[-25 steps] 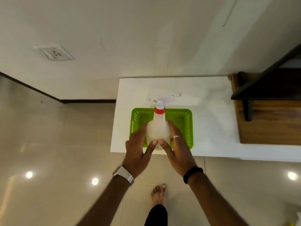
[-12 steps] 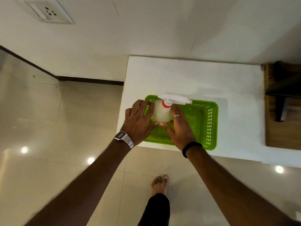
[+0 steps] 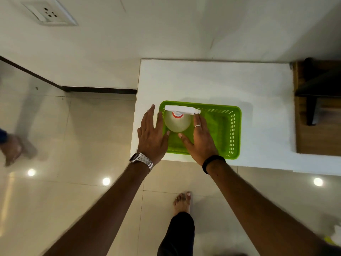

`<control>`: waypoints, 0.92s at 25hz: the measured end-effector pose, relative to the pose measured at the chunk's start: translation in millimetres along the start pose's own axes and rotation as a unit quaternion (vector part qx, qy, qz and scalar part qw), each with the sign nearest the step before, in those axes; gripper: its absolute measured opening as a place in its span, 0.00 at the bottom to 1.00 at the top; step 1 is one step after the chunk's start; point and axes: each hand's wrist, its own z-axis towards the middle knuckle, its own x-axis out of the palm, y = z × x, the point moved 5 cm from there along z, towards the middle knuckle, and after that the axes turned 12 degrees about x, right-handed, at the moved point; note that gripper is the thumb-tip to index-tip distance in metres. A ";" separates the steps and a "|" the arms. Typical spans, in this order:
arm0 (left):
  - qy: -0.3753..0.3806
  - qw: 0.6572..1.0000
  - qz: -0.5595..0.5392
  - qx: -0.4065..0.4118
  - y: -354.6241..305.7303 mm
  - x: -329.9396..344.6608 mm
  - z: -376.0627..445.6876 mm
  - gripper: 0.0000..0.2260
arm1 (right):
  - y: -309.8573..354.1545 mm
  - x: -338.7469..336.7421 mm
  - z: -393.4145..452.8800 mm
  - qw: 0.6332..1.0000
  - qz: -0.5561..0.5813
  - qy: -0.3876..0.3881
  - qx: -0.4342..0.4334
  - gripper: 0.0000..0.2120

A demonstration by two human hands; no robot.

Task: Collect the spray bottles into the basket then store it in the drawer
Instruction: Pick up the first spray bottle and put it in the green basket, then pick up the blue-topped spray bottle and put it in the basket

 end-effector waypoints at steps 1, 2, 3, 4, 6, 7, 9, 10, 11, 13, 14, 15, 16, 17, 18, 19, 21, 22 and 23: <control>-0.036 0.999 -0.021 -0.013 -4.2 -6.4 -10.5 0.28 | -2.0 -8.4 -14.9 1.000 0.007 -0.016 0.007 0.39; -0.074 0.996 -0.043 -0.025 -7.9 -12.7 -23.5 0.26 | -4.9 -15.9 -32.6 0.999 0.018 -0.031 0.003 0.37; -0.104 0.992 -0.061 -0.037 -12.2 -17.2 -38.8 0.24 | -9.5 -23.3 -52.8 0.999 0.027 -0.046 -0.004 0.36; -0.123 0.989 -0.071 -0.042 -17.8 -19.0 -56.2 0.22 | -19.2 -29.8 -76.0 0.998 0.035 -0.054 -0.008 0.34; -0.128 0.988 -0.081 -0.022 -40.4 -13.6 -92.0 0.16 | -52.5 -40.0 -127.5 0.998 0.039 -0.050 -0.001 0.31; -0.111 0.990 -0.085 0.000 -53.7 -6.9 -109.1 0.14 | -72.4 -41.8 -154.1 0.998 0.044 -0.041 0.007 0.31; -0.040 0.995 -0.079 0.050 -83.4 15.2 -143.8 0.13 | -123.1 -40.4 -208.1 0.997 0.051 -0.011 0.048 0.30; 0.005 0.996 -0.066 0.066 -97.4 30.0 -160.8 0.13 | -153.3 -40.3 -236.6 0.996 0.044 0.002 0.077 0.30; 0.050 0.995 -0.054 0.064 -108.8 44.8 -176.8 0.15 | -185.9 -40.2 -264.5 0.994 0.033 0.010 0.105 0.31; 0.136 0.990 -0.012 0.035 -126.9 74.2 -201.4 0.19 | -254.8 -43.0 -316.3 0.984 0.022 0.010 0.174 0.33; 0.184 0.982 0.021 0.026 -136.9 90.8 -209.4 0.20 | -289.6 -45.5 -342.9 0.977 0.017 0.011 0.214 0.33; 0.245 0.968 0.049 0.016 -145.8 108.1 -214.0 0.20 | -320.5 -47.1 -366.3 0.968 0.010 0.013 0.252 0.33; 0.313 0.947 0.070 0.013 -160.0 124.3 -216.2 0.20 | -349.6 -49.7 -387.4 0.957 0.008 0.015 0.289 0.33; 0.387 0.918 0.085 0.029 -185.0 143.9 -217.4 0.20 | -380.6 -55.4 -411.6 0.945 0.011 0.014 0.327 0.33; 0.457 0.884 0.085 0.050 -217.9 161.8 -218.4 0.18 | -408.8 -61.4 -434.7 0.932 0.014 0.020 0.362 0.33; 0.515 0.852 0.064 0.063 -255.0 176.3 -219.9 0.14 | -433.8 -66.7 -456.8 0.920 0.027 0.030 0.389 0.32; 0.558 0.824 0.034 0.097 -337.7 204.3 -224.8 0.10 | -477.1 -77.0 -502.1 0.903 0.074 0.036 0.422 0.30; 0.545 0.829 0.032 0.126 -381.4 219.1 -227.9 0.11 | -496.6 -82.3 -526.5 0.898 0.093 0.026 0.430 0.29; 0.521 0.840 0.027 0.153 -420.3 231.1 -231.3 0.12 | -512.9 -88.0 -547.5 0.894 0.101 0.007 0.436 0.28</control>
